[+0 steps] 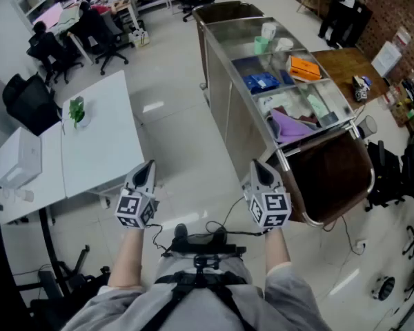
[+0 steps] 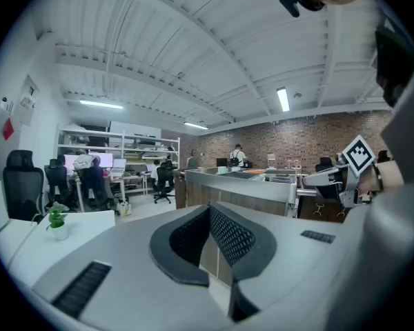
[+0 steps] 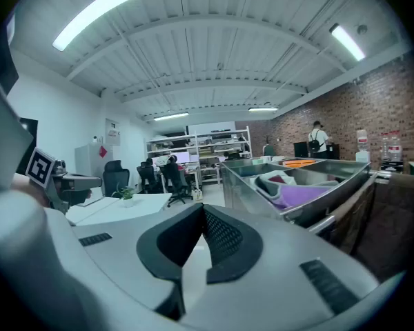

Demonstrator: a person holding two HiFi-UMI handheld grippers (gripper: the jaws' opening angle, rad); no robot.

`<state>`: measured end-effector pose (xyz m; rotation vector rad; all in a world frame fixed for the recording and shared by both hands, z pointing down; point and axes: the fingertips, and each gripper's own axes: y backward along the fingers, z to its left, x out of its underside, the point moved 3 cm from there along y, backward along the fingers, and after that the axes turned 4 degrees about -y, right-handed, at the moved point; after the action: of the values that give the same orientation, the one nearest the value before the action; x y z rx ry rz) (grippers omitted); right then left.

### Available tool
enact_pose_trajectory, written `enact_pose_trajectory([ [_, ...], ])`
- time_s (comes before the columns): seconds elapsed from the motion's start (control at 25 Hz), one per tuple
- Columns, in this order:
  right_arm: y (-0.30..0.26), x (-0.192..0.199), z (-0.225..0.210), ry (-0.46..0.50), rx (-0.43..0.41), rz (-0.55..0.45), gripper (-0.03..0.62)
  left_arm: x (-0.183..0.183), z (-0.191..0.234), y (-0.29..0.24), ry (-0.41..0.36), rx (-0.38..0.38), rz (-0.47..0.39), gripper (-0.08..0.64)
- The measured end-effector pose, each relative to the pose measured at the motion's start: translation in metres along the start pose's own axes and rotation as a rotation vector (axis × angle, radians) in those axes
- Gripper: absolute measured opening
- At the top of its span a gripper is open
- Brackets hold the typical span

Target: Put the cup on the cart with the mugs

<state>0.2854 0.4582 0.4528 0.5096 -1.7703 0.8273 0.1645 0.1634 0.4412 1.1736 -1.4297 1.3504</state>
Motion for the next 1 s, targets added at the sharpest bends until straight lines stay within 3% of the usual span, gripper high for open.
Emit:
enact_pose_trajectory([
  [0.28,-0.044,0.013,0.049,0.036,-0.152,0.027,0.008,0.026,0.042,0.041,0.034,-0.132,0.02,0.002],
  [0.64,-0.1,0.029,0.198,0.131,-0.44,0.071,0.008,0.054,0.129,0.151,0.087,-0.389,0.027,0.002],
  [1.0,-0.123,0.049,0.353,0.201,-0.613,0.111,0.008,0.086,0.206,0.25,0.139,-0.527,0.037,0.002],
])
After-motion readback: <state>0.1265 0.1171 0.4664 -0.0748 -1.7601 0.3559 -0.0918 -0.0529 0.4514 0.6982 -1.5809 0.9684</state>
